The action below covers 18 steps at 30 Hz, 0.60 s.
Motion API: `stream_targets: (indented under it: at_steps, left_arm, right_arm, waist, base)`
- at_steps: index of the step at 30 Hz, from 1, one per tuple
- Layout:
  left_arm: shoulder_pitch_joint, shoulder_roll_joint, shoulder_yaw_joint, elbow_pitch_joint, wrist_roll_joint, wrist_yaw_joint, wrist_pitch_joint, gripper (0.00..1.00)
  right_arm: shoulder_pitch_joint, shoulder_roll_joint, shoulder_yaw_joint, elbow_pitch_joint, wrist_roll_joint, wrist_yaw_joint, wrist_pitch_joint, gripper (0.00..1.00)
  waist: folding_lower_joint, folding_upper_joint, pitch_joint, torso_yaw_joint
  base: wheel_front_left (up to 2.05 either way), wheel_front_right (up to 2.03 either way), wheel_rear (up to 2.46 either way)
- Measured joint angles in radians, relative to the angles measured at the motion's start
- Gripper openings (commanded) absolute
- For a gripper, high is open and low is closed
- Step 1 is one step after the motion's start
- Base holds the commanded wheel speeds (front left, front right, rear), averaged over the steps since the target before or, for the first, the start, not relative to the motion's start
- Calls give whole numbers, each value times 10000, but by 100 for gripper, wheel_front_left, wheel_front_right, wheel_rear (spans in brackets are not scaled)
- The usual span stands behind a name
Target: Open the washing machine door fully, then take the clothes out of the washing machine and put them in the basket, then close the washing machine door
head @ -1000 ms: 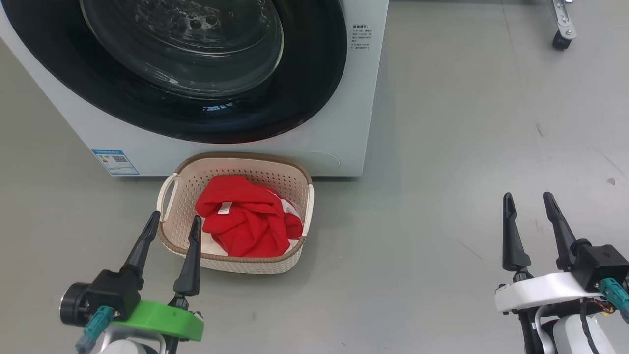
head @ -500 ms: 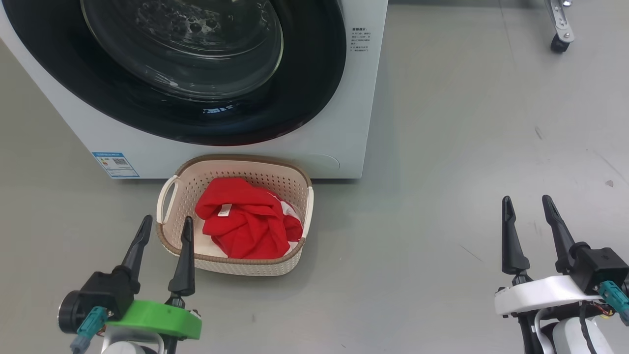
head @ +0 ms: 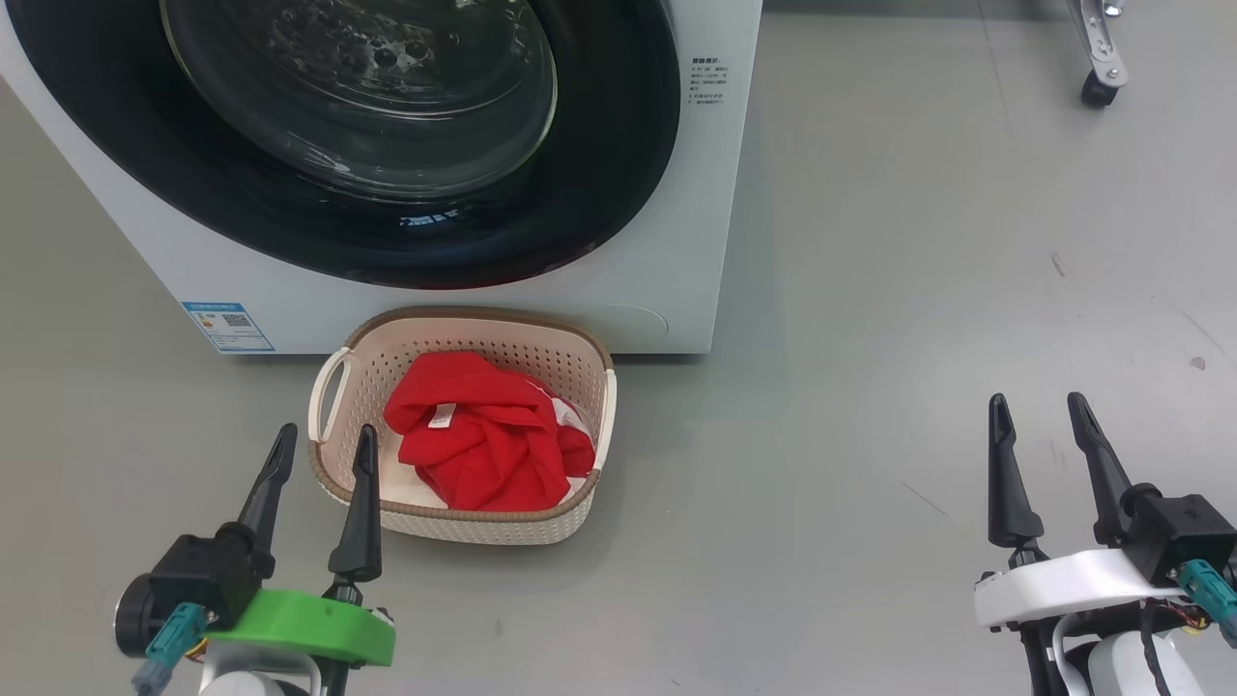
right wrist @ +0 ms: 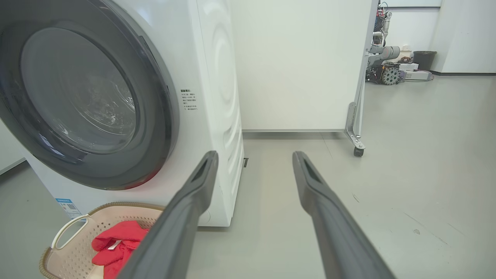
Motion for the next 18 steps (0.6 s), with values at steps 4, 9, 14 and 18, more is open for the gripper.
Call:
stream_targets:
  at_steps: [4, 9, 14, 18]
  left_arm:
    - [1, -2, -31, 0, -58, 0, 0, 100]
    - [3, -4, -63, 15, -84, 0, 0, 100]
    - [7, -4, -65, 42, -244, 0, 0, 100]
    - [7, -4, -75, 44, -244, 0, 0, 100]
  right_arm:
    - [4, 4, -17, -17, -4, 8, 0, 100]
    - [7, 10, -35, -19, -6, 12, 0, 100]
    - [7, 21, -46, -19, -10, 77, 0, 100]
    - [10, 33, -46, -19, -15, 81, 0, 100]
  waist:
    - [0, 0, -6, 3]
    - [0, 0, -25, 12]
    - [0, 0, -52, 17]
    - [0, 0, -70, 17]
  base:
    - [0, 0, 0]
    - [0, 0, 0]
    - [0, 0, 0]
    - [0, 0, 0]
